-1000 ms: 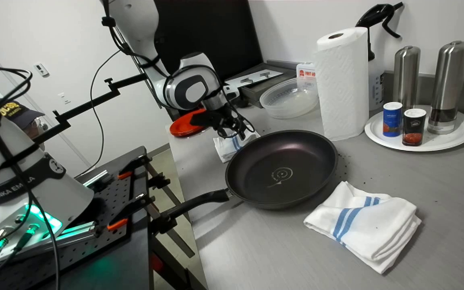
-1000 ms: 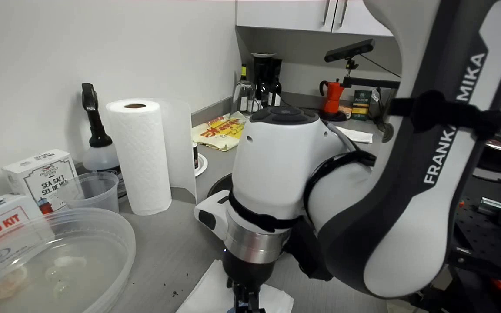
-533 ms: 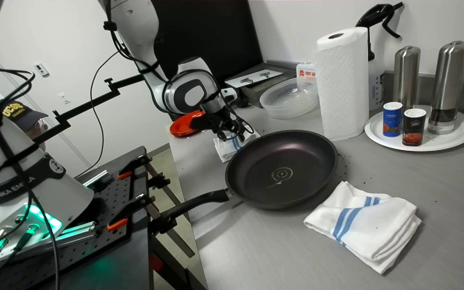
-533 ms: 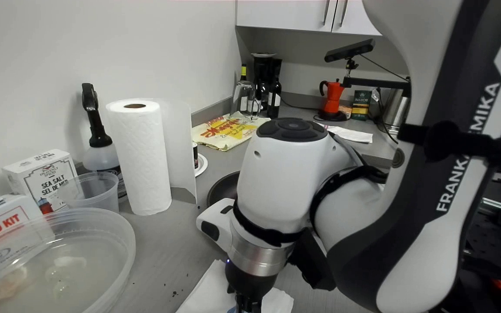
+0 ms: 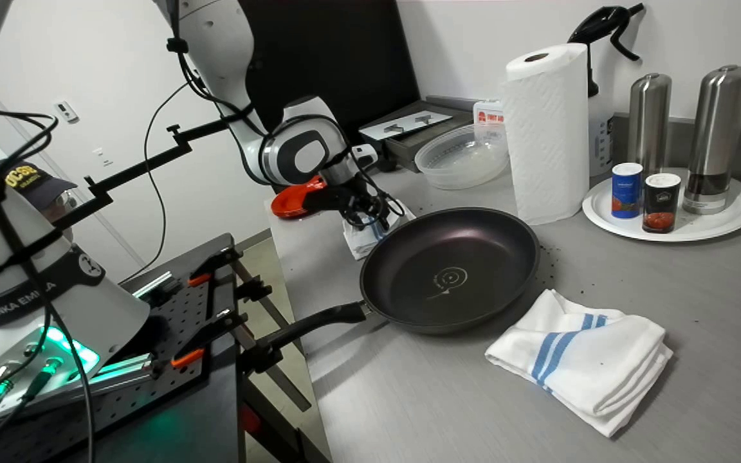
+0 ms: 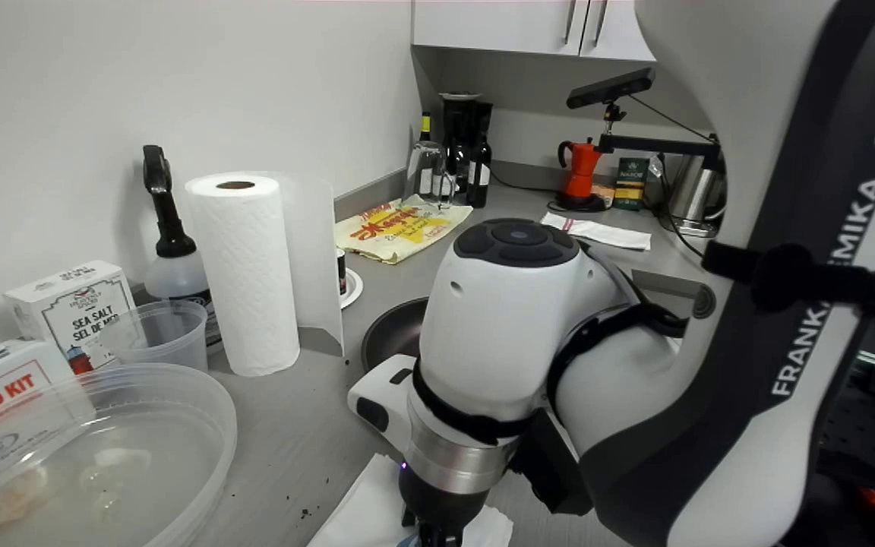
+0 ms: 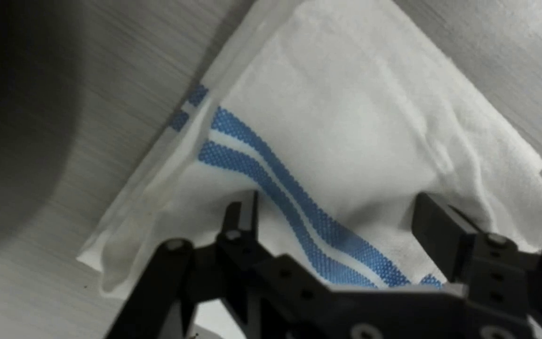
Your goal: Use the towel to wipe the pan
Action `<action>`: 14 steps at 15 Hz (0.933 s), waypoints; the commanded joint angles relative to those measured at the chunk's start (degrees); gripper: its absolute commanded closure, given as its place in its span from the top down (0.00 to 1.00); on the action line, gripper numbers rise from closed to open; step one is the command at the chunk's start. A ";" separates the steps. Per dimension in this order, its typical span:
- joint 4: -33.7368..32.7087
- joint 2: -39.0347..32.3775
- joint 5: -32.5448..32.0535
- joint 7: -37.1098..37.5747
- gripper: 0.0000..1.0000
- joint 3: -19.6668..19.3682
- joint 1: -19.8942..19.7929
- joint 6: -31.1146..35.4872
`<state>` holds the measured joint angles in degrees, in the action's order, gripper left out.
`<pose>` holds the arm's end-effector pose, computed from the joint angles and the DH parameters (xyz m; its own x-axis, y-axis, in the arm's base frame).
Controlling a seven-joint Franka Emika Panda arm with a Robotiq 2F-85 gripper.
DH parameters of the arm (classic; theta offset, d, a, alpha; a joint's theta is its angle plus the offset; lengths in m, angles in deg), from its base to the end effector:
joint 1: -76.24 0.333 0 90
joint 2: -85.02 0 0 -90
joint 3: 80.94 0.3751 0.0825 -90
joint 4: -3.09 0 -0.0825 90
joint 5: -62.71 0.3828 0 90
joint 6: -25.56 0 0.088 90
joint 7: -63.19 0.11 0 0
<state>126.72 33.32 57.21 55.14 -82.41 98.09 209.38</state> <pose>0.5236 0.2036 0.0301 0.8132 0.5649 0.1401 0.5643 -0.8242 0.0480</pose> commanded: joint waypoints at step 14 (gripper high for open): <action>-0.17 0.42 -0.20 2.64 0.03 -1.36 0.38 -0.58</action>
<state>126.53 34.15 57.22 56.25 -83.40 98.10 209.37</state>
